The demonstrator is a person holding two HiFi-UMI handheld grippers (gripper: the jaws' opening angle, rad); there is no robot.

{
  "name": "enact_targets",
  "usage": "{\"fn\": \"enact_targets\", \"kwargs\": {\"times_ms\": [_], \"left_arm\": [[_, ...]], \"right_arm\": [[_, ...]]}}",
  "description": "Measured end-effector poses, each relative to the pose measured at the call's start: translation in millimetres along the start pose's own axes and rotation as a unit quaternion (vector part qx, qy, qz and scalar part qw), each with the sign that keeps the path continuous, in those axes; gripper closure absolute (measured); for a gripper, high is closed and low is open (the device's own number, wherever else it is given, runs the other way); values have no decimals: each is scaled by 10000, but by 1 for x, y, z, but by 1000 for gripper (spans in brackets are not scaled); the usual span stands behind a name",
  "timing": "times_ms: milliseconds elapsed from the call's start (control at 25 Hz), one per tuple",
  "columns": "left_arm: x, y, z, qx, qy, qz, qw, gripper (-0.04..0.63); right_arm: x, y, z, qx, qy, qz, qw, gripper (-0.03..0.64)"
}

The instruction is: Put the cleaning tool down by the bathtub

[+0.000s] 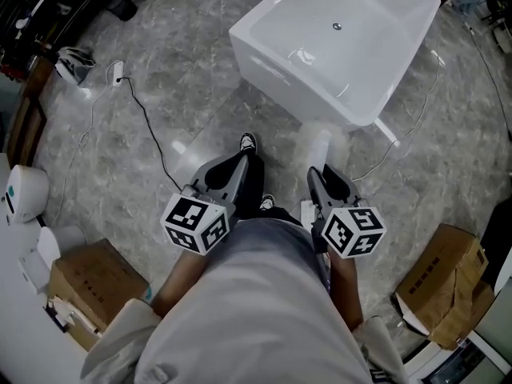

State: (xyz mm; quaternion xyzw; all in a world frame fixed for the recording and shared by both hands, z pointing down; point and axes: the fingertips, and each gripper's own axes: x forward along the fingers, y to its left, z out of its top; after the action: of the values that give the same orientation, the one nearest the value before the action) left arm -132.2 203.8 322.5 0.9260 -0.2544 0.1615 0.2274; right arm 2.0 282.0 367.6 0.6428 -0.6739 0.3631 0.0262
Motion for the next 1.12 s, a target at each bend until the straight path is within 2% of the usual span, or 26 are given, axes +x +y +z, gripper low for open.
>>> {"fn": "enact_targets", "kwargs": {"times_ms": [240, 640, 1120], "left_arm": [[43, 33, 35, -34, -83, -177, 9998, 591], [101, 95, 99, 53, 27, -373, 9993, 591], [154, 161, 147, 34, 45, -714, 9974, 591]], "right_arm": [[40, -8, 37, -123, 59, -124, 9998, 512], [113, -13, 98, -42, 54, -236, 9997, 512], [190, -15, 139, -112, 214, -473, 9986, 512]]}}
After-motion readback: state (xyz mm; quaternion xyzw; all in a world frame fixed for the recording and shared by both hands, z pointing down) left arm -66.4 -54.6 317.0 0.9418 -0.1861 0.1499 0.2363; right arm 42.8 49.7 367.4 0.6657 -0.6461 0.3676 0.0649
